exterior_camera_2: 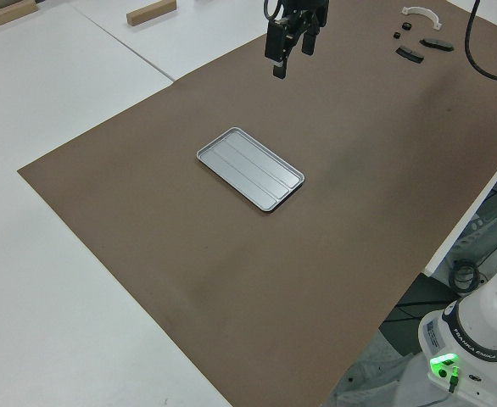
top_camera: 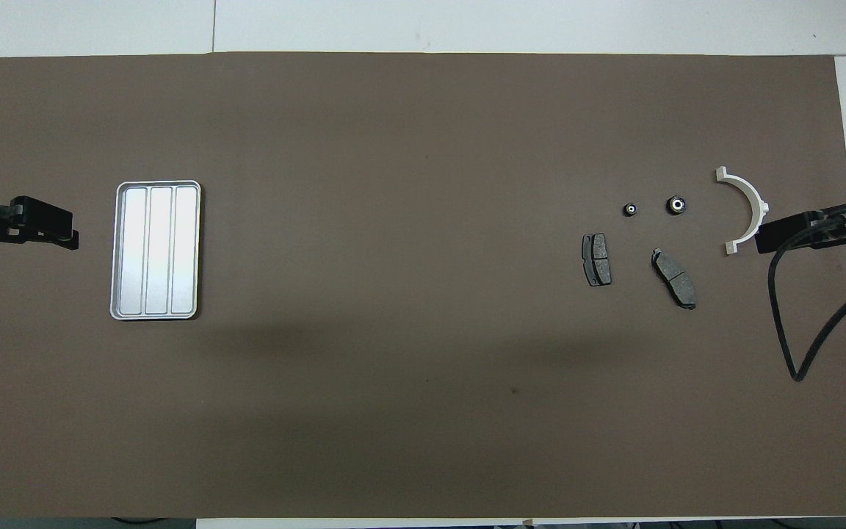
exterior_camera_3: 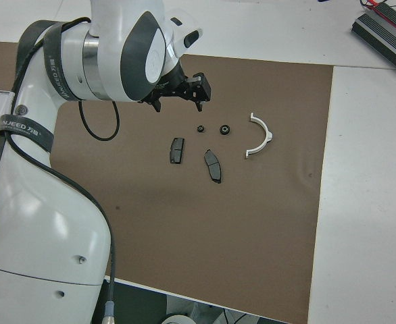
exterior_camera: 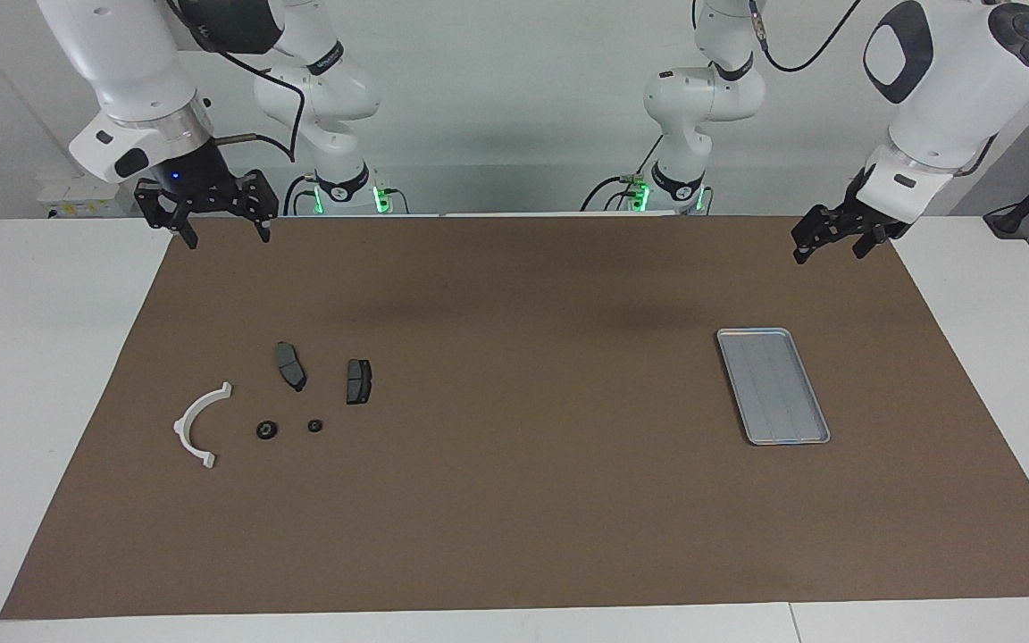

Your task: Place bearing gear from tray to pile

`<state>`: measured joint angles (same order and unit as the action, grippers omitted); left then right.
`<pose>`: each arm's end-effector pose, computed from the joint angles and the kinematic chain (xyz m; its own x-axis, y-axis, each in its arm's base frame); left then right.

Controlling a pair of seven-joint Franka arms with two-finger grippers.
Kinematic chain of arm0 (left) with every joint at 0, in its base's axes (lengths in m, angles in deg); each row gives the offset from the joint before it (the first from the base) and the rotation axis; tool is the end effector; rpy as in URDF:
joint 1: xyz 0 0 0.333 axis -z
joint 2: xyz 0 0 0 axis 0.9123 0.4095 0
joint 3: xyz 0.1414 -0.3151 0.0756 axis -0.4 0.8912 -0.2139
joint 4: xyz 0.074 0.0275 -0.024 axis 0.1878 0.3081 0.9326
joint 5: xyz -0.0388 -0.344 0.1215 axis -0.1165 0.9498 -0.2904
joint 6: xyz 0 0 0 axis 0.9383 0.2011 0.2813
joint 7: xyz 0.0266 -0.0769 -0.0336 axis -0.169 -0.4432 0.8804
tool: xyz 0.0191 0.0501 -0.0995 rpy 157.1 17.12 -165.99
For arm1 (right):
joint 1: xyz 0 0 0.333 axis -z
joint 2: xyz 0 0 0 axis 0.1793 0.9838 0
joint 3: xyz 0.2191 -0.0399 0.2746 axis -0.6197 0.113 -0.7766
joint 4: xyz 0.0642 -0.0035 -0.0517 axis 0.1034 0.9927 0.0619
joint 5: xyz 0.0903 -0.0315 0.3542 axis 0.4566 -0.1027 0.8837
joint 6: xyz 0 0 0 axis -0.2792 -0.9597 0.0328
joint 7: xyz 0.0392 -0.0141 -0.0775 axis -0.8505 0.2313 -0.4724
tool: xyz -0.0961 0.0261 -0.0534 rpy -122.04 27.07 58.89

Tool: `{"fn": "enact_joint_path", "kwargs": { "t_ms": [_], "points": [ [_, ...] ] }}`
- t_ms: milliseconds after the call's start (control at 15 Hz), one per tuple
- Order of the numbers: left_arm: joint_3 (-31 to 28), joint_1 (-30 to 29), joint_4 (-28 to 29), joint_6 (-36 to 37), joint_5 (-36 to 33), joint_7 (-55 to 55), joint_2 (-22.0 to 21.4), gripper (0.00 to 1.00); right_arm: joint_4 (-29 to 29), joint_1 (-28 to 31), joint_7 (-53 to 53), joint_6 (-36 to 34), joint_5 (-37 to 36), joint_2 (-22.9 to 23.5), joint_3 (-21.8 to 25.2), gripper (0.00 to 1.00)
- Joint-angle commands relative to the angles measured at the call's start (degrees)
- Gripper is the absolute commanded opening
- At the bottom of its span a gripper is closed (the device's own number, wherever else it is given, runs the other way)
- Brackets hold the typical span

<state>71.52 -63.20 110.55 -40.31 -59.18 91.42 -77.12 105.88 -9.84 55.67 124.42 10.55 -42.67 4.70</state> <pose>0.5265 -0.0149 0.6243 0.9961 0.0342 -0.0810 0.0350 -0.9994 0.0086 0.5057 0.0021 0.6533 0.9948 0.1016 -0.0117 0.1018 -0.9946 0.0186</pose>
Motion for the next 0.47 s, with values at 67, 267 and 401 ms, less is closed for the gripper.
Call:
{"fn": "enact_joint_path", "kwargs": {
  "t_ms": [67,267,401],
  "points": [
    [0.3,-0.1,0.9,0.1,-0.7,-0.2,-0.8,1.0,1.2,0.9,0.8,-0.7,1.2,-1.3,-0.3,1.0],
    [0.2,-0.1,0.8,0.0,-0.8,-0.2,-0.8,1.0,1.1,0.9,0.8,-1.1,1.2,-1.3,-0.1,1.0],
    [0.2,-0.1,0.8,-0.4,-0.8,-0.2,-0.8,1.0,1.1,0.9,0.8,-1.2,1.2,-1.2,1.0,1.0]
  ]
}}
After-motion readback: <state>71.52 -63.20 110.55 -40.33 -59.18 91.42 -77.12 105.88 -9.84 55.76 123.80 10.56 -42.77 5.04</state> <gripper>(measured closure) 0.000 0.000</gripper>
